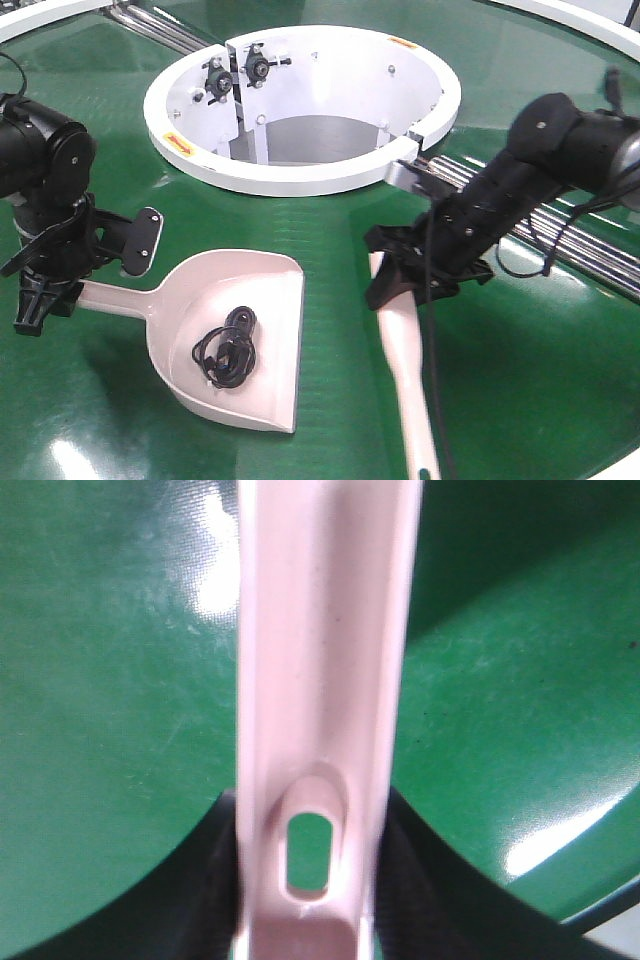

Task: Clean and inspect green conveyor with broom and dustpan
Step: 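Lower the brush back onto the belt beside the dustpan with the right gripper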

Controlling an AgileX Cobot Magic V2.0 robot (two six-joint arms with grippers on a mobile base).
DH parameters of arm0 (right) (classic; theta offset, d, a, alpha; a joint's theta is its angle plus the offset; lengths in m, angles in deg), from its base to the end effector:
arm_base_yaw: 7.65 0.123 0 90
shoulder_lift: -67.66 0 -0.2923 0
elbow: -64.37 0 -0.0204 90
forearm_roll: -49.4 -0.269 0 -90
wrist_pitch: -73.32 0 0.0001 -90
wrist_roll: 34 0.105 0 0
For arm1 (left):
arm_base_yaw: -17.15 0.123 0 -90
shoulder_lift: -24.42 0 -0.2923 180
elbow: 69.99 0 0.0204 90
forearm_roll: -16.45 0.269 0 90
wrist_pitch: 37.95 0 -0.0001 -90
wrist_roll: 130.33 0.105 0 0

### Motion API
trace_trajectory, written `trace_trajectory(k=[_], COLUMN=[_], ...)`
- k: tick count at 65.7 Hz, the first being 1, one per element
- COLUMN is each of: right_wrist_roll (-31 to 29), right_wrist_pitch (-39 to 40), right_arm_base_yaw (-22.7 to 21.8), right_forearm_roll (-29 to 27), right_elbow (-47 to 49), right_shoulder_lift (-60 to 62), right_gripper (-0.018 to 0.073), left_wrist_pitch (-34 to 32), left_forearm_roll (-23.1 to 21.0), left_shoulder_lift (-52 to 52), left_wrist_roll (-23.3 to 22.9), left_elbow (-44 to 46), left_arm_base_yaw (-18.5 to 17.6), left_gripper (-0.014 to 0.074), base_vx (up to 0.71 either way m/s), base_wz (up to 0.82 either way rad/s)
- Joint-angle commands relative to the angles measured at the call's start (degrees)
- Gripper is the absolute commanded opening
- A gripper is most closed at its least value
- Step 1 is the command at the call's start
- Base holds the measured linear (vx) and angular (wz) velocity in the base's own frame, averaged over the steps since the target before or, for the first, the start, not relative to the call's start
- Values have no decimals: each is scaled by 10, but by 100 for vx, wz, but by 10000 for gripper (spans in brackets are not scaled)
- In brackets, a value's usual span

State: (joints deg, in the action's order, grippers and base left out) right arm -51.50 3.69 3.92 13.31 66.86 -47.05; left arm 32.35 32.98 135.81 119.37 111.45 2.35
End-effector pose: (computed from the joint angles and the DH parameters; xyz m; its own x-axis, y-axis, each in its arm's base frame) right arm 0.3632 0.1336 0.2182 -0.9664 -0.2463 -0.0742 -0.2458 0.7993 0.5484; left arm 0.3623 -0.0666 0.2214 -0.0076 0.9664 0.2569 0.9970 -0.0124 0.0764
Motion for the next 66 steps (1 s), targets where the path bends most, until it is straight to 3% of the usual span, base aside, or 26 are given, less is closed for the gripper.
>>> trace_trajectory(k=[1, 17, 66], right_wrist_roll=[-36, -53, -48], right_wrist_pitch=[-39, -39, -38], right_arm_base_yaw=[-28, -67, -67], right_forearm_roll=[-39, -42, 0], right_elbow=[3, 3, 4], right_shoulder_lift=[28, -3, -68], right_gripper=[-3, -3, 8], left_wrist_pitch=[10, 10, 10], left_forearm_roll=[-6, -6, -6], left_shoulder_lift=[-26, -26, -26], left_wrist_roll=[-5, -5, -5], left_elbow=[14, 14, 14], left_arm_base_yaw=[-7, -7, -7], left_gripper=[-23, -23, -23], base_vx=[0, 0, 0], base_wz=[0, 0, 0])
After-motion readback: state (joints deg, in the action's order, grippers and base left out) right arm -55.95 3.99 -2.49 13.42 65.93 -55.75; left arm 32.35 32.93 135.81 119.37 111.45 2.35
